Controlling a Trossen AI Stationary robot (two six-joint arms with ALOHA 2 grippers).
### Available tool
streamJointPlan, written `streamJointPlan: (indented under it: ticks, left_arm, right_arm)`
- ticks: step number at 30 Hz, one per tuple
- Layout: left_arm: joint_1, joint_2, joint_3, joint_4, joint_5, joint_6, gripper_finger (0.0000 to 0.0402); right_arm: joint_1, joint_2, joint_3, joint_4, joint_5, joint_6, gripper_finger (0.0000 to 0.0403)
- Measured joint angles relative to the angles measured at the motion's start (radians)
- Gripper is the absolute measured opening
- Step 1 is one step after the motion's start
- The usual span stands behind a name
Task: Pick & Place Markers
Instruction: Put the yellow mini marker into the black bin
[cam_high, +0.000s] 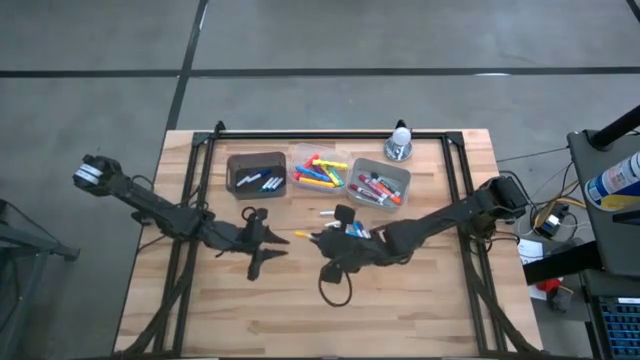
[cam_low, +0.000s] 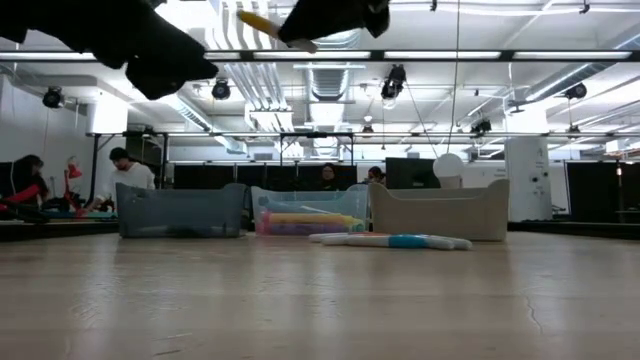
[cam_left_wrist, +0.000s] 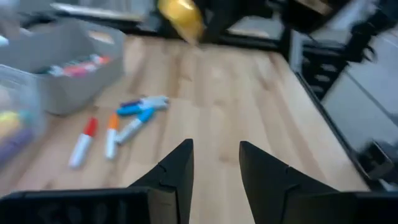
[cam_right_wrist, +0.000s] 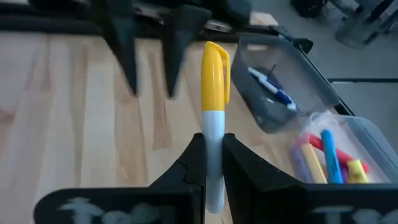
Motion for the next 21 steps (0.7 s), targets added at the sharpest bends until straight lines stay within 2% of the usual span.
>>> streamJointPlan:
  ticks: [3, 9, 21]
  left_arm:
    - [0.001, 0.000, 0.000, 0.091, -0.062, 0.054, 0.0122]
    - [0.002, 0.000, 0.000, 0.231, -0.073, 0.132, 0.0122]
    - [0.006, 0.000, 0.000, 0.236, -0.074, 0.133, 0.0122]
  right_arm:
    - [0.001, 0.000, -0.003, 0.016, 0.000, 0.004, 0.0024]
    - [0.001, 0.000, -0.008, 0.041, 0.000, -0.003, 0.0024]
    - [0.002, 0.000, -0.006, 0.122, -0.008, -0.044, 0.0024]
